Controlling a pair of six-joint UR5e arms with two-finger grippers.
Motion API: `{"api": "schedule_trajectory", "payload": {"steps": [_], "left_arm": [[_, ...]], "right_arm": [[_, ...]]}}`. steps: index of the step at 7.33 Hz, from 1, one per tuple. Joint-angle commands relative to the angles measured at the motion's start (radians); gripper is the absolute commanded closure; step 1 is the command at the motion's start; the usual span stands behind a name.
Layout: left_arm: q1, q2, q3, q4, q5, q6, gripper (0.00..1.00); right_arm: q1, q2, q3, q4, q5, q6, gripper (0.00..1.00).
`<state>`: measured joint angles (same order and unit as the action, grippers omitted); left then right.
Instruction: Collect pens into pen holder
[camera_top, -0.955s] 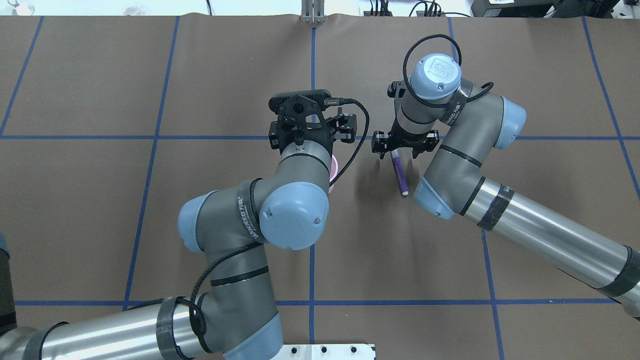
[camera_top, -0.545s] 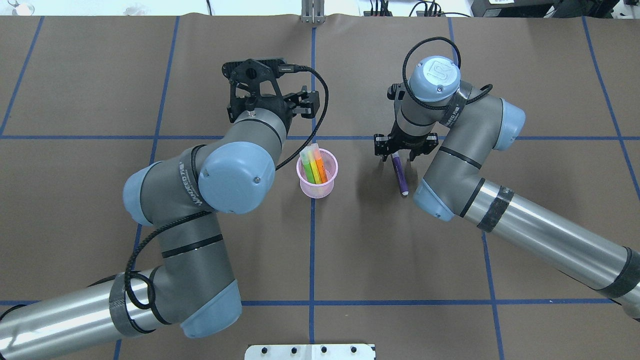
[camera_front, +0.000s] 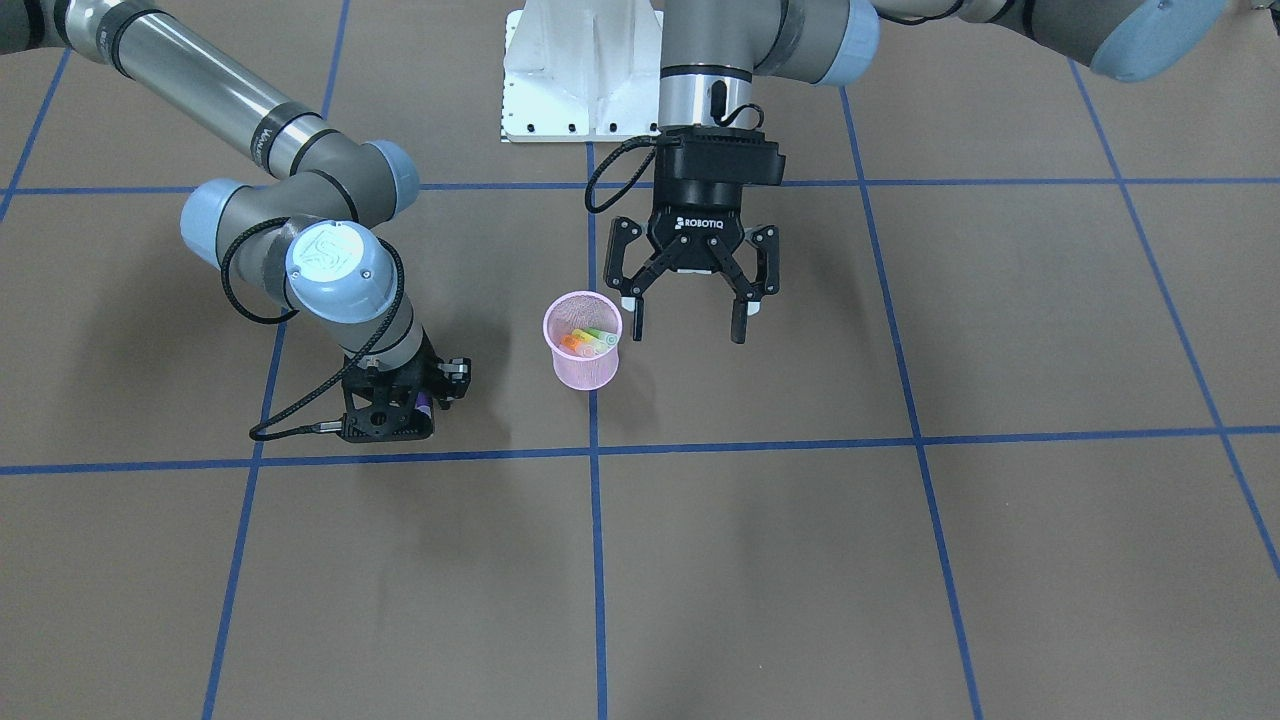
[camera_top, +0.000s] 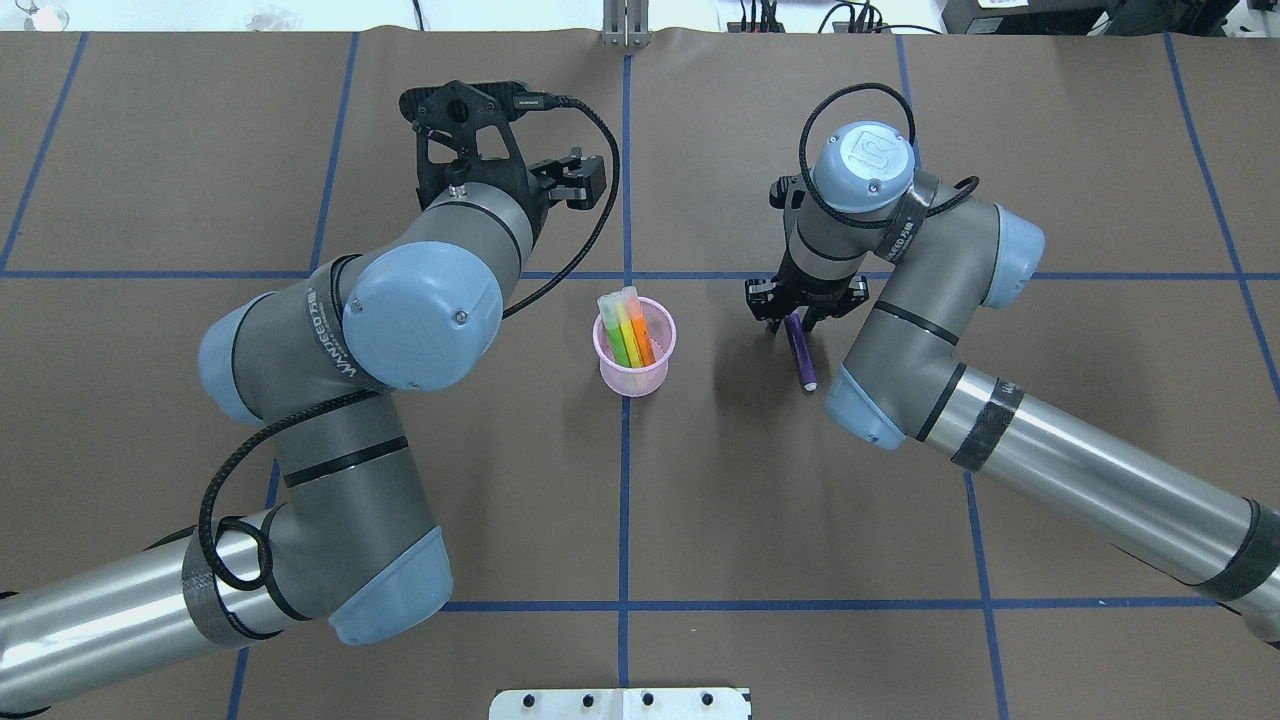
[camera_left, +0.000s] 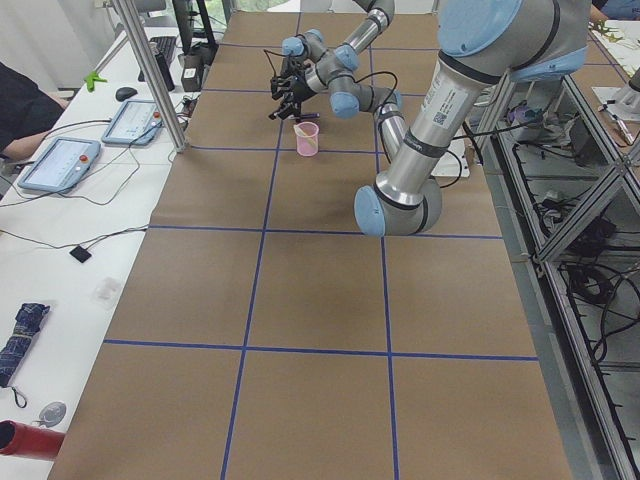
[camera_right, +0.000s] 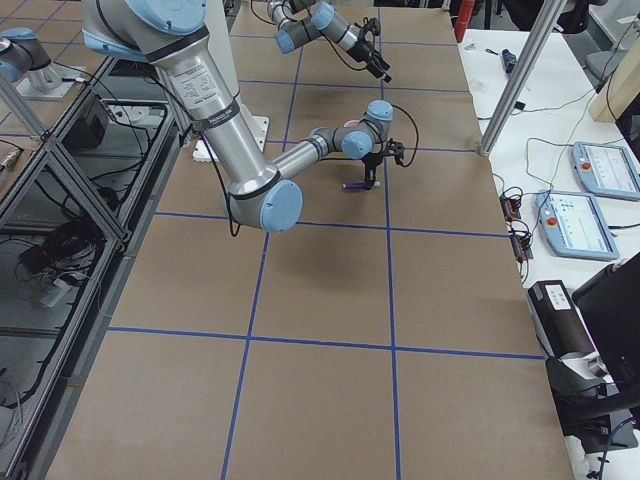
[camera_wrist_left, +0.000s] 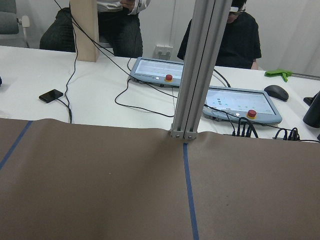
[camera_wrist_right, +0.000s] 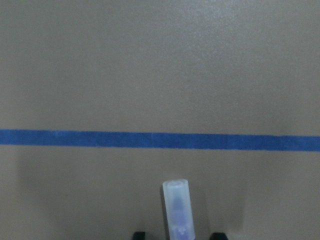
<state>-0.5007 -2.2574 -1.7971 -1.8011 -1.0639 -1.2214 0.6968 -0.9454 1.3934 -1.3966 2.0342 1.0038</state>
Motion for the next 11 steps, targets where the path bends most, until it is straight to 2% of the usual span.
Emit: {"api": "schedule_trajectory", "payload": {"steps": [1, 9, 10, 11], "left_arm": [[-0.001, 0.001, 0.001, -0.001, -0.001, 0.000, 0.01], [-0.015, 0.028, -0.002, -0.009, -0.002, 0.000, 0.02], [-0.051, 0.039, -0.011, -0.001, -0.077, 0.002, 0.01], [-0.117, 0.092, -0.049, 0.005, -0.231, 0.028, 0.01]], "right_arm": [[0.000, -0.004, 0.001, -0.001, 0.000, -0.004, 1.00], [0.021, -0.009, 0.058, 0.001, 0.003, -0.008, 1.00], [0.048, -0.009, 0.096, 0.001, 0.021, -0.008, 1.00], [0.064, -0.009, 0.134, 0.001, 0.029, -0.007, 1.00]]}}
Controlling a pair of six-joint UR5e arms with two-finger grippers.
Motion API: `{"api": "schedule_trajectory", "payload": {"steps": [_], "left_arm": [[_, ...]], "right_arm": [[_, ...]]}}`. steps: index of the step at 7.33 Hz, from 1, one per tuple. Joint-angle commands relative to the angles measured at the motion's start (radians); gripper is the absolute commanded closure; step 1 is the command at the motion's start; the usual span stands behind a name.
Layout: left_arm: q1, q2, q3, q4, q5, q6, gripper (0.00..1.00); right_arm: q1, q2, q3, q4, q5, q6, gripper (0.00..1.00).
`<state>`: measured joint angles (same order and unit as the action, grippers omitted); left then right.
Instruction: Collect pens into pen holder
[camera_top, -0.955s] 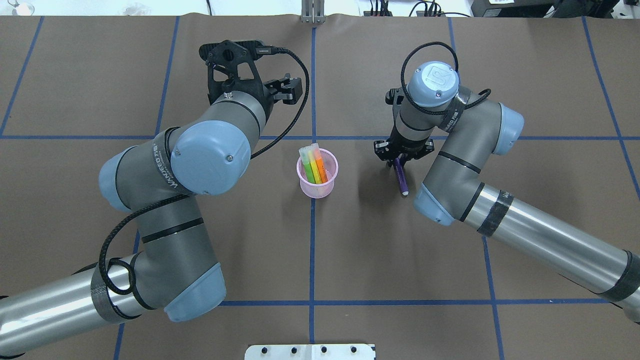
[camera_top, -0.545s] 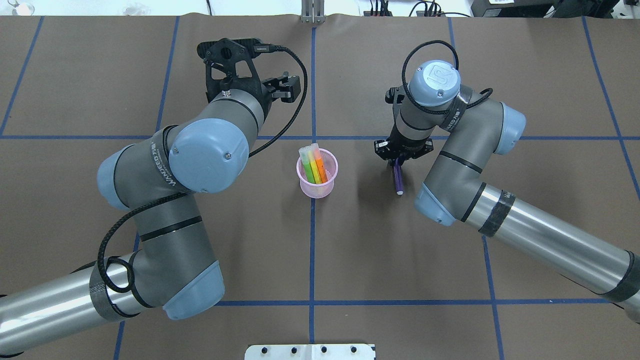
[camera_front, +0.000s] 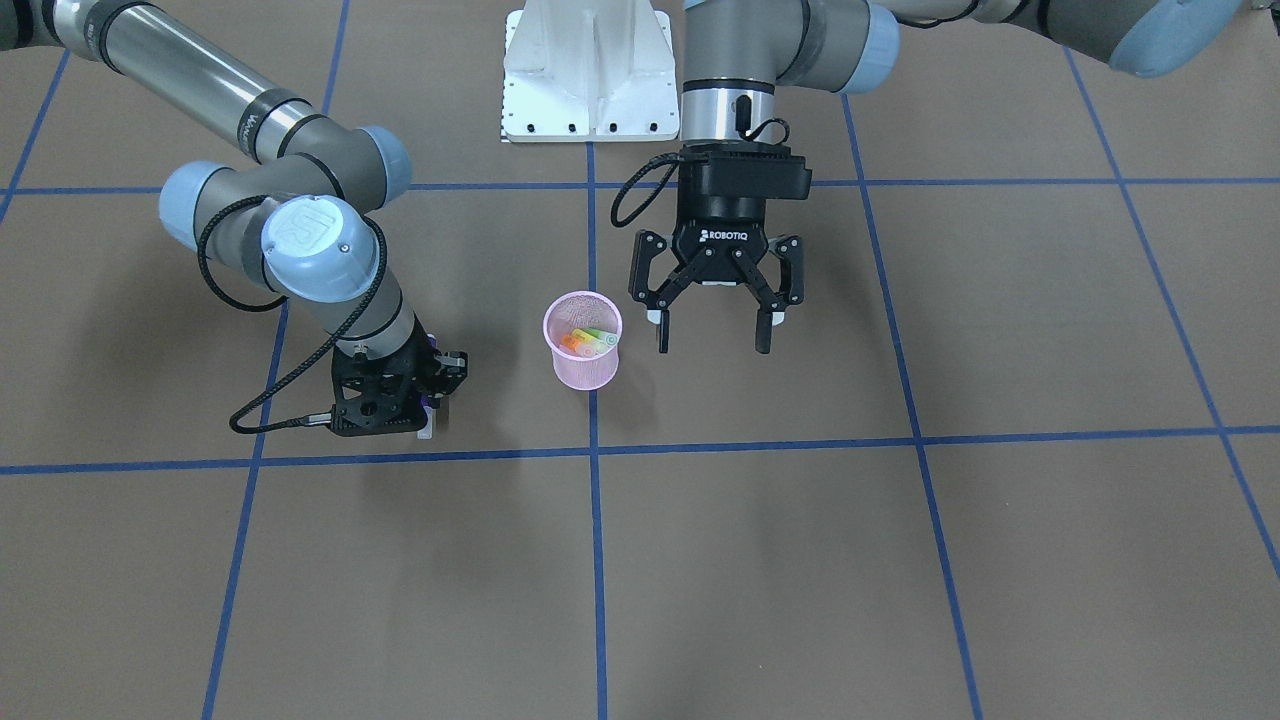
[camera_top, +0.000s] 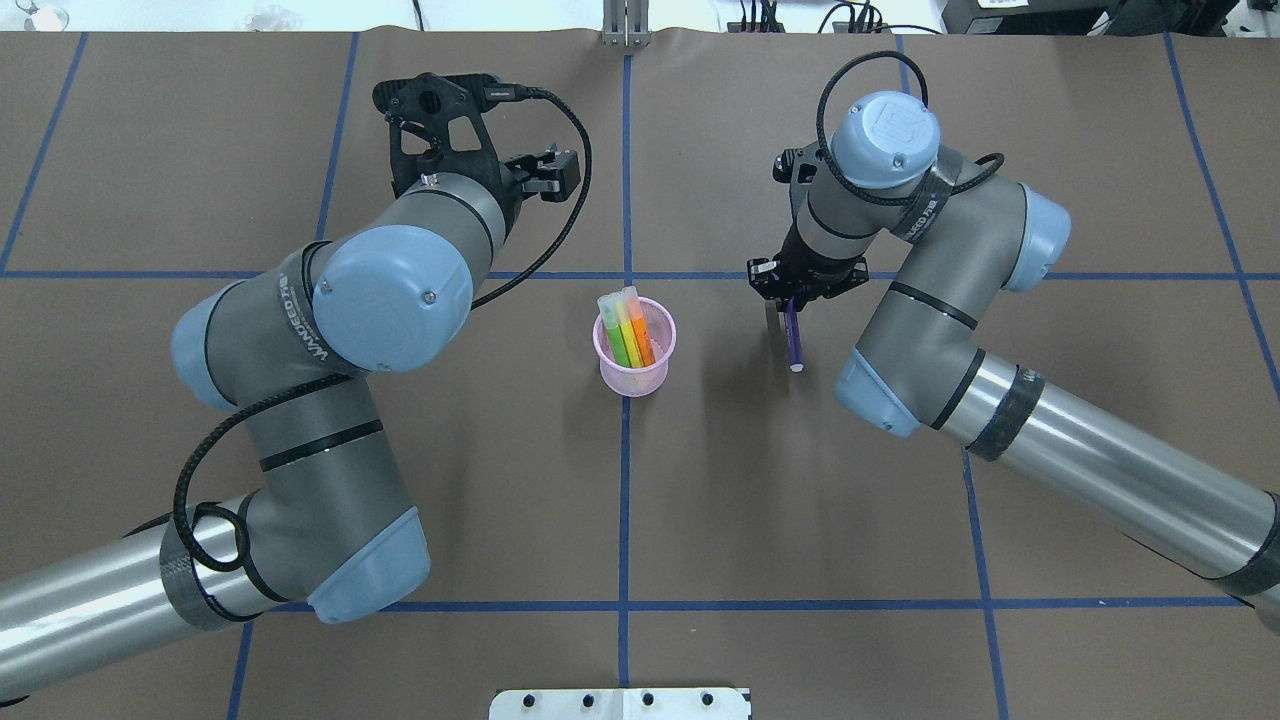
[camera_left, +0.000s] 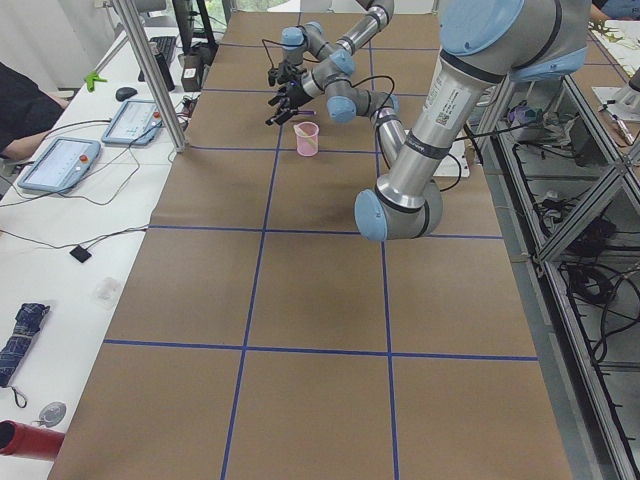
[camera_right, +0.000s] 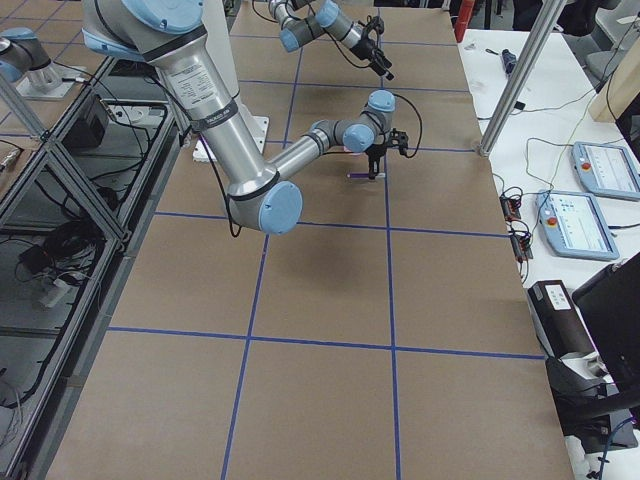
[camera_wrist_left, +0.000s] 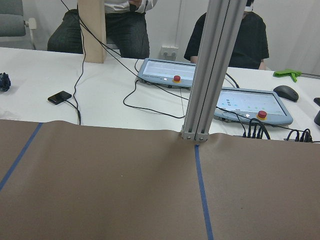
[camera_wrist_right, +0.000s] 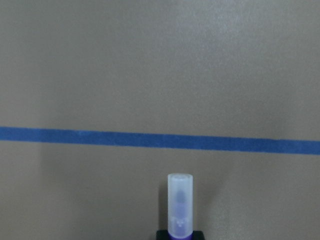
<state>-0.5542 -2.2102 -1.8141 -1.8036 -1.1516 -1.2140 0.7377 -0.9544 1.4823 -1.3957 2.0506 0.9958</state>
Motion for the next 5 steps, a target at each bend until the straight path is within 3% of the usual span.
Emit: {"api": "schedule_trajectory", "payload": {"steps": [1, 2, 3, 5], "left_arm": [[-0.134, 0.107, -0.071, 0.013, -0.262, 0.113, 0.01], [-0.180, 0.160, -0.074, 0.026, -0.360, 0.163, 0.01], [-0.208, 0.209, -0.076, 0.024, -0.408, 0.216, 0.01], [-0.214, 0.277, -0.073, 0.010, -0.415, 0.296, 0.01]], "right_arm": [[0.031, 0.009, 0.073, 0.012, 0.005, 0.004, 1.00], [0.038, 0.019, 0.090, 0.086, -0.016, 0.019, 1.00], [0.037, 0.029, 0.133, 0.111, -0.102, 0.085, 1.00], [0.010, 0.052, 0.217, 0.110, -0.299, 0.133, 1.00]]}}
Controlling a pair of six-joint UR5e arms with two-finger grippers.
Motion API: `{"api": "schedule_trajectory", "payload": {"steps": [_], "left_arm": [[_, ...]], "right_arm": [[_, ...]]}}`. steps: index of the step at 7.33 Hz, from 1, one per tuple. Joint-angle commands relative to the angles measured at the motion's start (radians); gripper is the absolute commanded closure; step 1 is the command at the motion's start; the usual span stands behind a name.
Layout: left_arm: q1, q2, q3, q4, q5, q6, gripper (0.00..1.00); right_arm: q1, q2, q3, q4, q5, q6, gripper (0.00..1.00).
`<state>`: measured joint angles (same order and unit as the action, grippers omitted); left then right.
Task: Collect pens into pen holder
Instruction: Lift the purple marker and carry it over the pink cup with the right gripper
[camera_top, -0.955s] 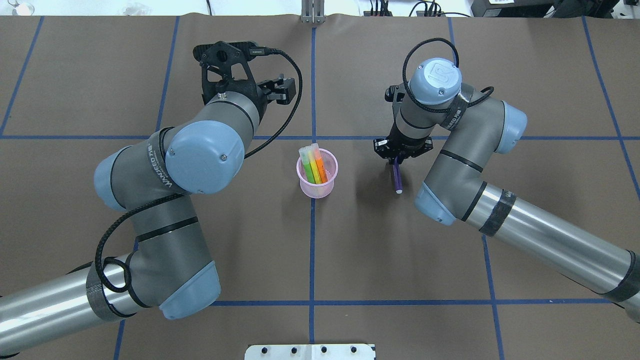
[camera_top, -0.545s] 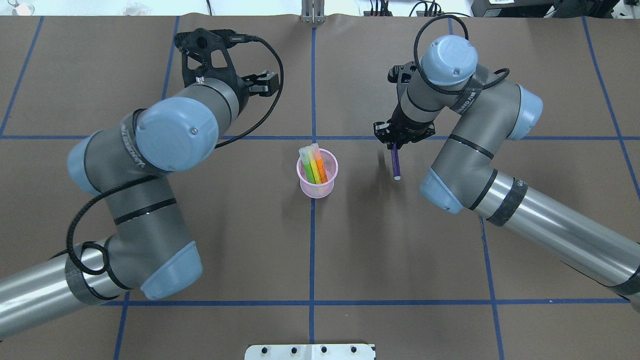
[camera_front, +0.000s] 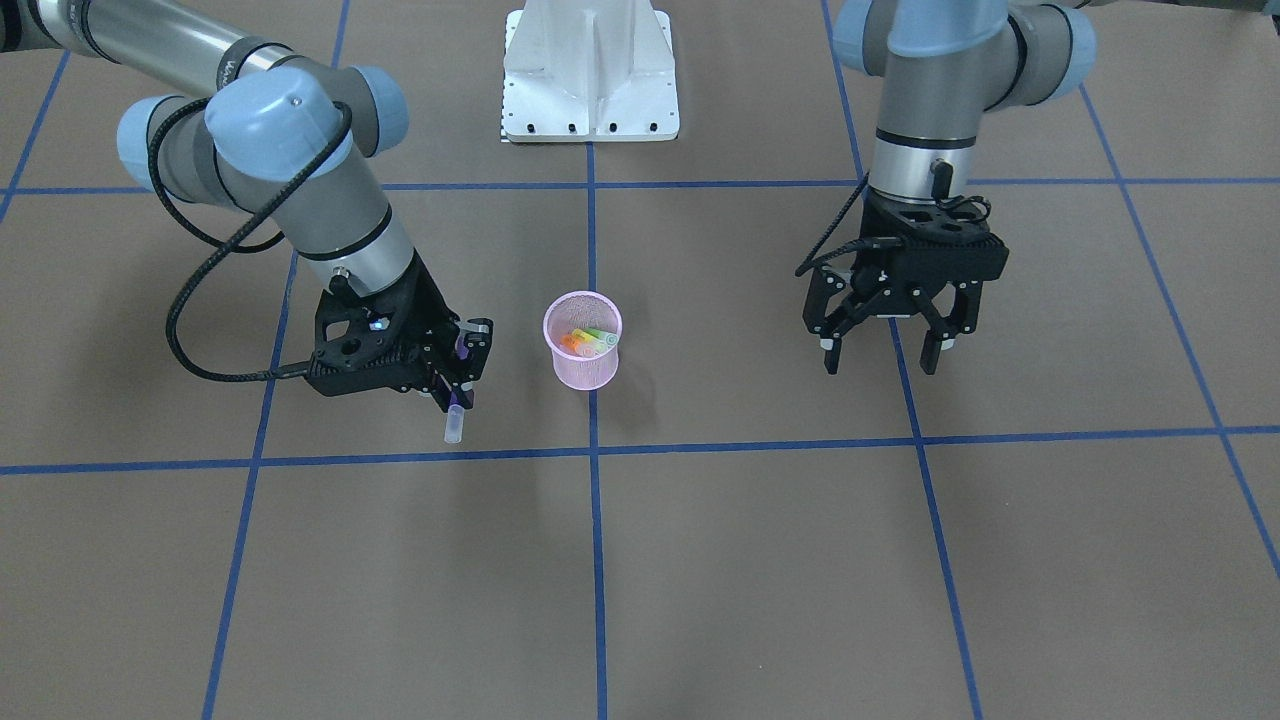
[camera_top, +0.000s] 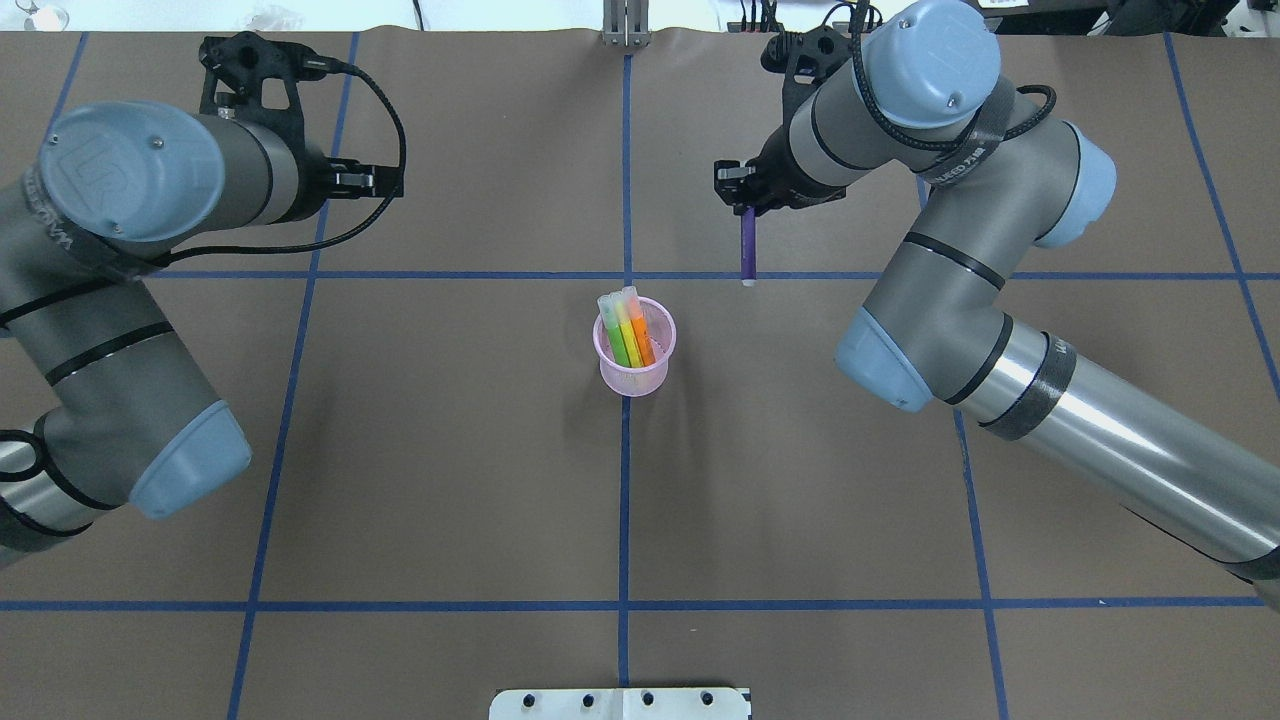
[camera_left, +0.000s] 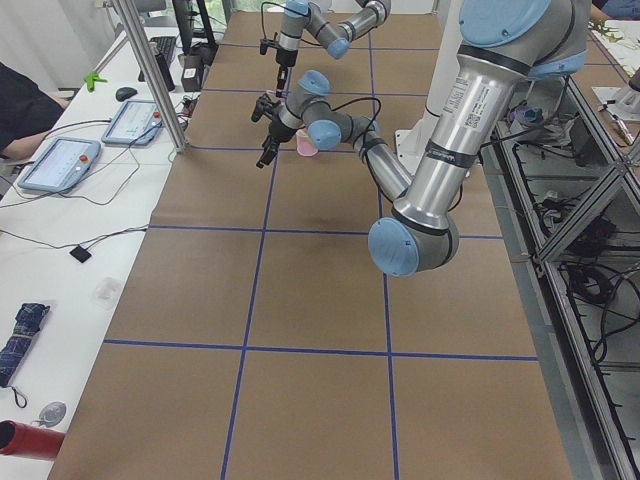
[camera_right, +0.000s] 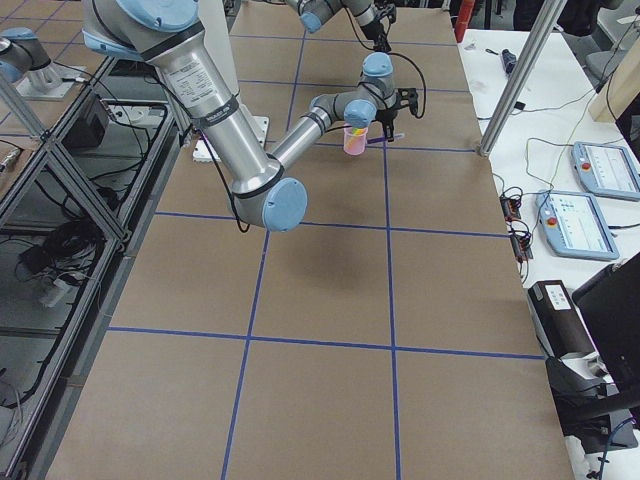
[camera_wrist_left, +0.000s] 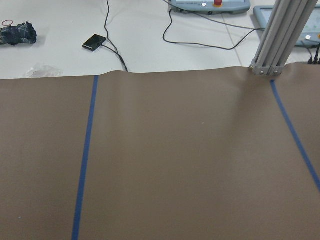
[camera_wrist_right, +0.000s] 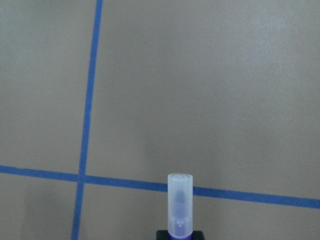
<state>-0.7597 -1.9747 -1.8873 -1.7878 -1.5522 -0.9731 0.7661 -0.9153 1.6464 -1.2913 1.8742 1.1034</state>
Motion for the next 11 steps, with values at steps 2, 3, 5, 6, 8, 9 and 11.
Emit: {"api": "schedule_trajectory", "payload": {"steps": [2, 3, 5, 6, 8, 9, 11], "left_arm": [[-0.020, 0.046, 0.008, -0.005, -0.014, 0.059, 0.01], [-0.024, 0.046, 0.013, -0.005, -0.014, 0.059, 0.01], [-0.032, 0.046, 0.022, -0.007, -0.014, 0.062, 0.01], [-0.032, 0.045, 0.030, -0.007, -0.012, 0.060, 0.01], [-0.032, 0.045, 0.037, -0.007, -0.012, 0.060, 0.01], [-0.032, 0.045, 0.039, -0.008, -0.012, 0.060, 0.01], [-0.032, 0.045, 0.051, -0.008, -0.012, 0.060, 0.01]], "right_arm": [[-0.144, 0.025, 0.105, 0.007, -0.402, 0.099, 1.00], [-0.212, 0.027, 0.107, 0.007, -0.532, 0.101, 1.00], [-0.318, 0.027, 0.095, 0.004, -0.711, 0.099, 1.00], [-0.335, 0.030, 0.087, 0.003, -0.743, 0.098, 1.00], [-0.364, 0.030, 0.061, 0.003, -0.794, 0.088, 1.00], [-0.382, 0.027, 0.043, 0.003, -0.817, 0.087, 1.00], [-0.413, 0.010, 0.039, 0.001, -0.837, 0.084, 1.00]]}}
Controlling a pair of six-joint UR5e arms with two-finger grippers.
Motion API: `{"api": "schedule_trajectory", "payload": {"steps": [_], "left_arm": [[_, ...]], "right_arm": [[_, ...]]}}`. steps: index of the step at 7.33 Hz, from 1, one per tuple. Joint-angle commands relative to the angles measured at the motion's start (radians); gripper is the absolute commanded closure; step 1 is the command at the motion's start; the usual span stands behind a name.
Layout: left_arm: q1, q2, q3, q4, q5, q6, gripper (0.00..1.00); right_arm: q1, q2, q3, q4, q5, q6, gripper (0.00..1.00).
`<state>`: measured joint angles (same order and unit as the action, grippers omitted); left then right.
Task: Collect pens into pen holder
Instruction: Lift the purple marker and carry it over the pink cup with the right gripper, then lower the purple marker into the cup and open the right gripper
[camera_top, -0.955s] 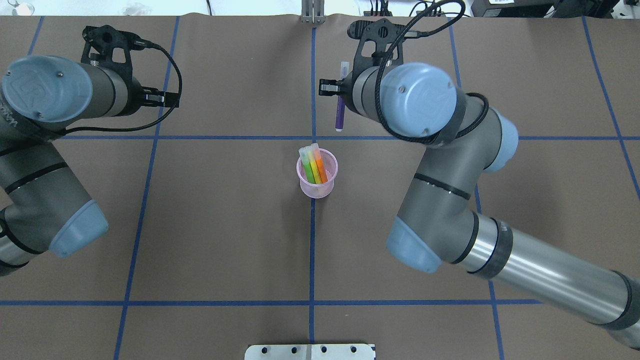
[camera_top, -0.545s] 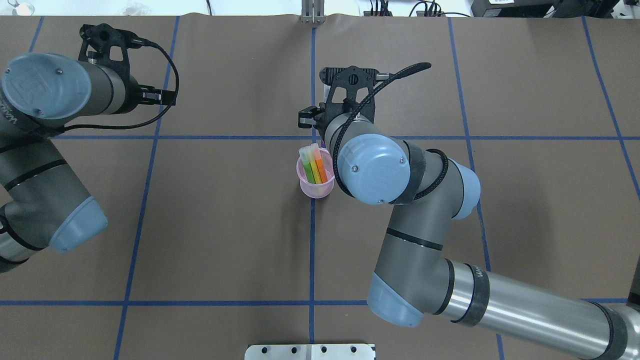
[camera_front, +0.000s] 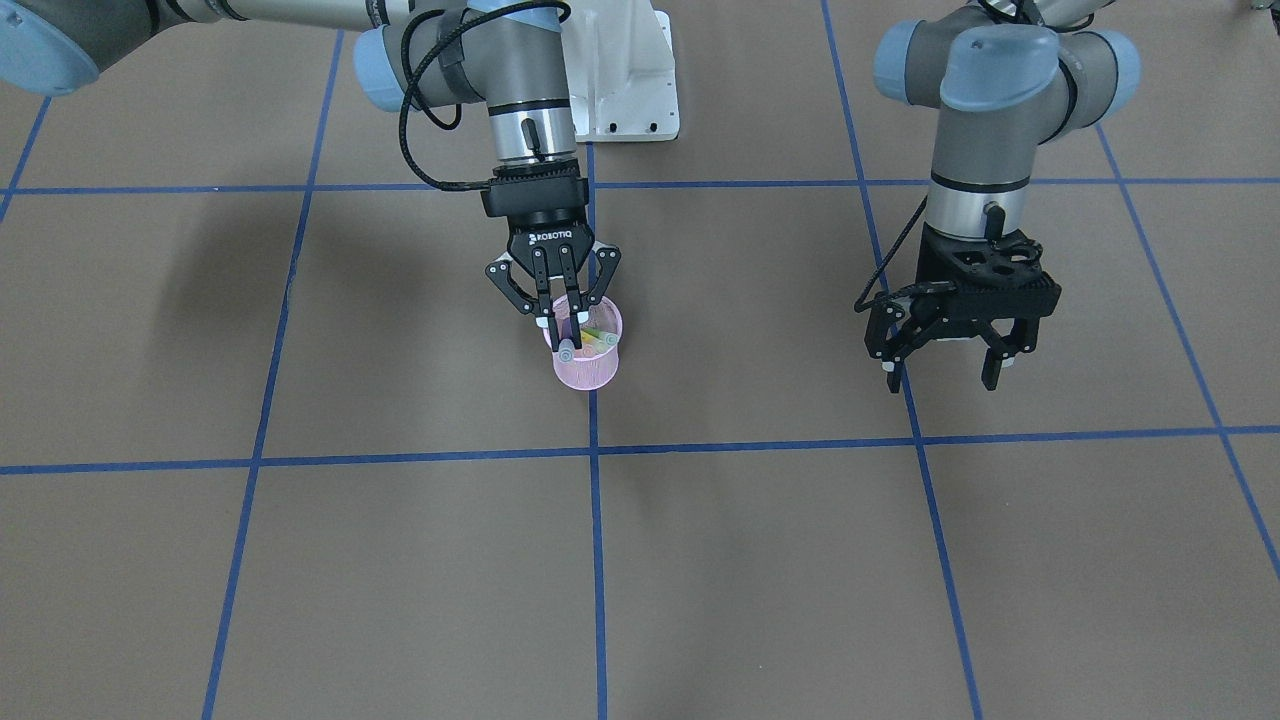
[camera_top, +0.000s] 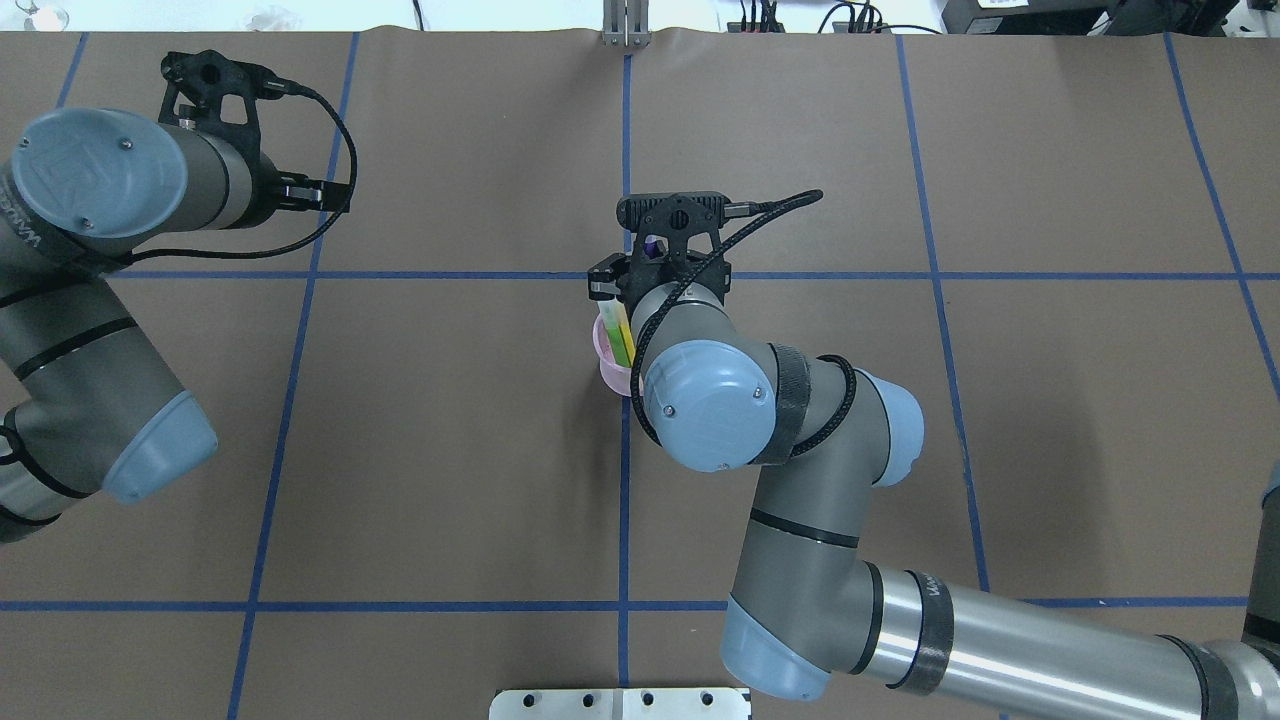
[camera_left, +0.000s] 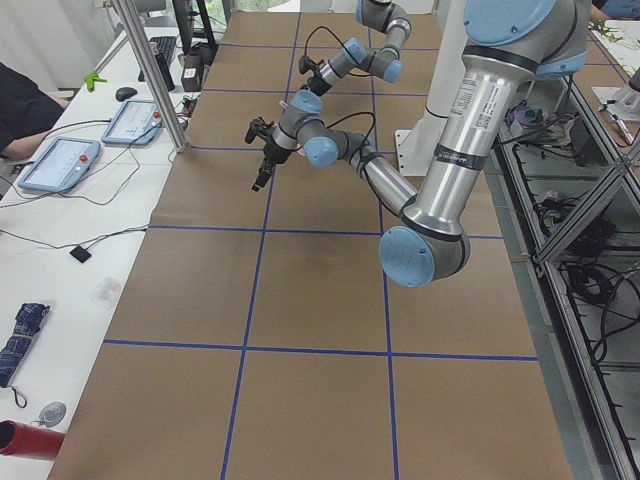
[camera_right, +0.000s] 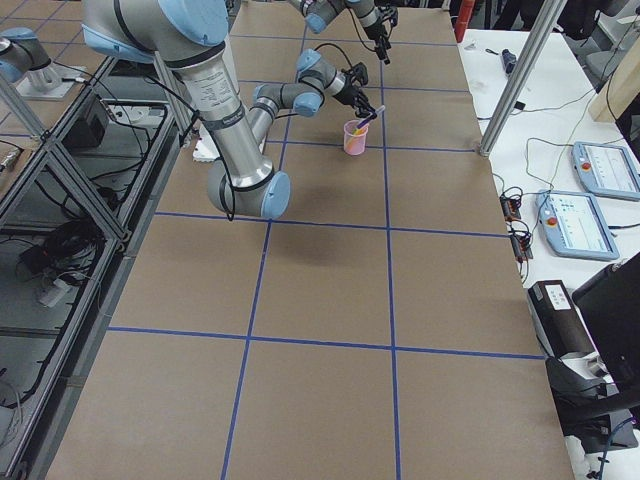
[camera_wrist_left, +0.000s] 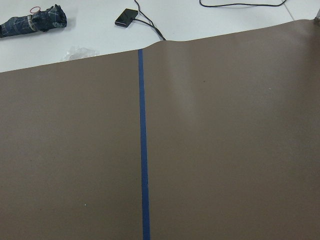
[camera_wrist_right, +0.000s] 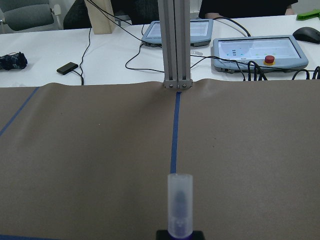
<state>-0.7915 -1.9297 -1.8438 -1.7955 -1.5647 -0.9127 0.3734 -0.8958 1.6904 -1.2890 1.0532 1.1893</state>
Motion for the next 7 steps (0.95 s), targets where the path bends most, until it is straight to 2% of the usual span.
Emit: {"api": "schedule_trajectory", "payload": {"steps": [1, 4, 5, 6, 7], "left_arm": [[0.000, 0.000, 0.014, -0.001, 0.000, 0.000, 0.01], [-0.002, 0.000, 0.031, -0.022, 0.000, 0.000, 0.01], [-0.002, 0.000, 0.032, -0.022, 0.000, 0.000, 0.01], [-0.002, 0.000, 0.032, -0.022, 0.000, 0.000, 0.01], [-0.002, 0.000, 0.032, -0.022, 0.000, 0.000, 0.01]], "right_arm": [[-0.039, -0.018, -0.005, -0.001, -0.039, -0.005, 1.00], [-0.053, -0.018, -0.006, 0.000, -0.051, -0.024, 1.00], [-0.053, -0.018, -0.008, 0.000, -0.051, -0.022, 0.13], [-0.051, -0.014, -0.002, 0.005, -0.054, -0.023, 0.00], [-0.045, -0.006, 0.005, 0.008, -0.045, -0.025, 0.00]]}}
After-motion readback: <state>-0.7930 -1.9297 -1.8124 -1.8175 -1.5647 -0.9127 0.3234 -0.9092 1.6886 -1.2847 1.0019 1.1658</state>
